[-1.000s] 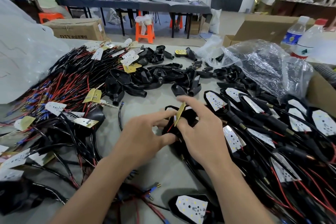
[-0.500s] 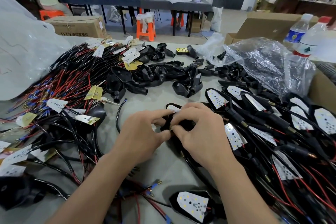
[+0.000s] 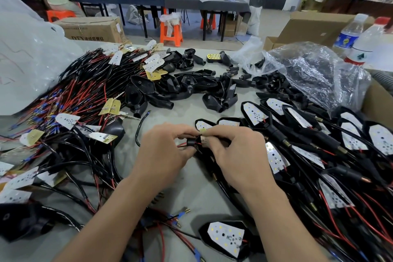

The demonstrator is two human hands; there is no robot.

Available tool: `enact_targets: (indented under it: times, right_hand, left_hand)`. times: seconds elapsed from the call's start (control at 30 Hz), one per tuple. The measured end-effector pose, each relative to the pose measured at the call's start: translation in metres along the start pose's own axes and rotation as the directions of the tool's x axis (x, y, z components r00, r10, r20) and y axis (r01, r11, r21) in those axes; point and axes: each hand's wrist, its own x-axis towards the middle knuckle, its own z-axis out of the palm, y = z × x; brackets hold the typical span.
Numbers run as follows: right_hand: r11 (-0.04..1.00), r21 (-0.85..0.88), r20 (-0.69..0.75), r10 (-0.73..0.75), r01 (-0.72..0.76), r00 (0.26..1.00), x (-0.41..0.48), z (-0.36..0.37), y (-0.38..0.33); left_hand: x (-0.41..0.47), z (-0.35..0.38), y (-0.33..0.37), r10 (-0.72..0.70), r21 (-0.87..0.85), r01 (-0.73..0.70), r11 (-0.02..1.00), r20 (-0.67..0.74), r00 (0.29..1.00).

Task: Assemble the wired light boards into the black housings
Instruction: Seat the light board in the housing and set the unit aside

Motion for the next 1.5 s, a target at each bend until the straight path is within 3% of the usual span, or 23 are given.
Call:
enact_targets:
  times: [0.1,0.17,0.3,0.37,0.5,0.57,0.63,0.7,0.77,0.8,0.87,0.93,1.0,1.13,1.2,1.37,1.5]
  right_hand:
    - [0.998,0.06,-0.042,-0.007,0.01,0.999,-0.001,0.0,-0.003]
    - [0.997,0.067,-0.027,0.03,-0.028,0.999,0.0,0.002,0.0]
    - [1.0,-0.019,-0.163,-0.026,0.023,0.986,0.003,0.0,0.003]
    - [0.999,0.025,-0.087,0.034,-0.032,0.996,0.004,-0.002,0.002]
    - [0.974,0.088,0.167,0.193,-0.209,0.967,0.003,-0.004,0.0]
    - [0.976,0.082,0.155,0.186,-0.2,0.97,0.004,-0.007,0.001]
    - [0.973,0.114,0.098,0.191,-0.202,0.977,0.004,-0.009,0.001]
    - [0.955,0.191,0.041,0.223,-0.227,0.974,0.003,-0.009,-0.001]
    - [0.925,0.267,-0.001,0.282,-0.272,0.959,0.003,-0.009,-0.003]
    - [0.898,0.324,0.004,0.313,-0.298,0.95,0.004,-0.009,-0.003]
    - [0.836,0.42,0.079,0.353,-0.353,0.932,0.004,-0.009,-0.006]
    - [0.87,0.345,0.182,0.307,-0.353,0.934,0.001,-0.007,-0.01]
    - [0.939,0.182,0.298,0.232,-0.294,0.926,-0.004,-0.002,-0.016]
    - [0.951,0.108,0.459,0.212,-0.29,0.863,-0.008,0.004,-0.022]
    - [0.946,0.109,0.489,0.216,-0.305,0.845,-0.006,0.003,-0.021]
    - [0.925,0.099,0.585,0.244,-0.366,0.774,-0.005,-0.006,-0.02]
    - [0.908,0.135,0.427,0.309,-0.398,0.85,-0.006,0.001,-0.019]
  left_hand:
    - [-0.001,0.001,0.0,-0.022,0.017,0.022,1.0,-0.031,0.999]
    - [-0.002,0.001,0.002,-0.039,-0.065,0.037,0.997,-0.032,0.999]
    - [-0.002,-0.001,0.008,-0.068,-0.301,0.073,0.951,0.026,0.997]
    - [-0.002,-0.001,0.008,-0.074,-0.361,0.079,0.929,0.028,0.997]
    - [-0.001,-0.003,0.009,-0.041,-0.315,0.041,0.948,0.008,0.999]
    - [-0.002,-0.002,0.008,-0.044,-0.263,0.041,0.964,-0.004,0.999]
    - [-0.001,-0.001,0.008,-0.102,-0.096,0.094,0.991,-0.085,0.991]
    - [0.004,-0.001,0.004,-0.25,0.035,0.265,0.964,-0.236,0.939]
    - [0.009,-0.007,-0.006,-0.398,-0.012,0.419,0.908,-0.343,0.851]
    - [0.011,-0.011,-0.011,-0.469,-0.063,0.476,0.877,-0.331,0.819]
    - [0.016,-0.014,-0.018,-0.632,-0.25,0.589,0.769,-0.16,0.758]
    - [0.021,-0.01,-0.021,-0.728,-0.555,0.637,0.536,0.078,0.681]
    - [0.025,-0.009,-0.02,-0.697,-0.731,0.588,0.345,0.221,0.682]
    - [0.026,-0.013,-0.024,-0.647,-0.845,0.5,0.188,0.277,0.71]
    - [0.026,-0.015,-0.025,-0.64,-0.873,0.454,0.178,0.248,0.727]
    - [0.026,-0.019,-0.023,-0.586,-0.848,0.432,0.308,0.189,0.788]
    - [0.026,-0.016,-0.014,-0.487,-0.842,0.433,0.322,0.245,0.838]
